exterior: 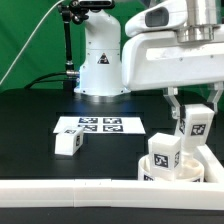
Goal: Assemble stool
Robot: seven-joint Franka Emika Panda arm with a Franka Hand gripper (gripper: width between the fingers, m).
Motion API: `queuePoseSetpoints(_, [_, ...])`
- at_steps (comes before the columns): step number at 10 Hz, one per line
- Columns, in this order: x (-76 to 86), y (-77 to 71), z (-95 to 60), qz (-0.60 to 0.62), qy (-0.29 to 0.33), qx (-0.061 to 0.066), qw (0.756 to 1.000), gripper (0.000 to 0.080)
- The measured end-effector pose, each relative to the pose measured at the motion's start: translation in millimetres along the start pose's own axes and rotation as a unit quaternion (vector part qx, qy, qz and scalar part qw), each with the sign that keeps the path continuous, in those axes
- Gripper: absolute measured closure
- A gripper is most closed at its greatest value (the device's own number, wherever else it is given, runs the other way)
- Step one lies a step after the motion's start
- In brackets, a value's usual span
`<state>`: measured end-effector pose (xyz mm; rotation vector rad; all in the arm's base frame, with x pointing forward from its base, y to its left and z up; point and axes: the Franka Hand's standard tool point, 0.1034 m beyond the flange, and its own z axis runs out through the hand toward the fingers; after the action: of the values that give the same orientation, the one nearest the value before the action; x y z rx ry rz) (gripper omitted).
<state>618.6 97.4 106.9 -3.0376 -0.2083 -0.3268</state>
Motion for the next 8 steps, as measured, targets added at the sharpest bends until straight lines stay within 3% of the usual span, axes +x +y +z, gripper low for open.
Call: queuePoseSetpoints(8, [7.0,-2.9,6.7,-0.006,0.009,0.000,1.000,0.0461])
